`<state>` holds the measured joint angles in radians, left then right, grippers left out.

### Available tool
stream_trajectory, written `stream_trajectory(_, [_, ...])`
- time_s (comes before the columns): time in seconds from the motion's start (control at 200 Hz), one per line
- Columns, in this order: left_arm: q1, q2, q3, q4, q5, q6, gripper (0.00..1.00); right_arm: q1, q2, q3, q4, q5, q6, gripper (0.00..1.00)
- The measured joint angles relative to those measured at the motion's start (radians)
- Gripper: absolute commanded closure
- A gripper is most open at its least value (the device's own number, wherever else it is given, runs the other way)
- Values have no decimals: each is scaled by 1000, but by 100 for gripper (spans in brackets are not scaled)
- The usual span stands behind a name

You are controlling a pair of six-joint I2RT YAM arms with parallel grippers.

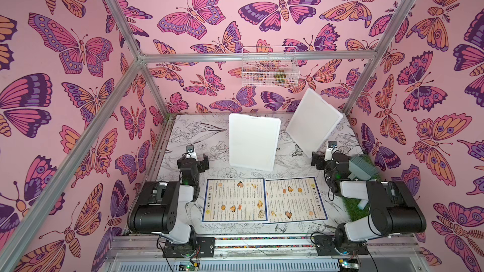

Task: Insert the menus into the narrow rack
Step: Adjust the narrow rack at the center of the board.

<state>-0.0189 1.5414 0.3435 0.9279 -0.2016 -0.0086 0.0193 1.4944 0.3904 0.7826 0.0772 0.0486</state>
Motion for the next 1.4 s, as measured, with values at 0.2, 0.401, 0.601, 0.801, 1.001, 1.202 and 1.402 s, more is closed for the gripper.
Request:
stream_trajectory(0.2, [0, 0, 0, 2, 0, 0, 1, 0, 0, 0, 0, 0, 0, 1])
stream_trajectory(0.401, [-62, -81, -100, 66, -57, 34, 1, 0, -50, 17, -75, -43, -16, 1])
stream_trajectory(0.601, [-189, -396, -55, -153, -237, 48, 1, 0, -274, 87, -238, -49, 22, 1])
stream_trajectory(0.801, [-220, -618, 130, -579, -355, -187, 1, 0, -398, 153, -373, -79, 173, 1])
stream_trajectory(1.001, [-224, -833, 181, -940, -272, -440, 1, 0, -417, 288, -627, -72, 388, 1])
stream_trajectory(1.202, [-224, -818, 237, -1127, -93, -537, 1, 4, -373, 372, -739, -219, 475, 0])
stream_trajectory(1.402, [-224, -643, 277, -1143, 94, -543, 1, 233, -330, 369, -817, -306, 446, 1])
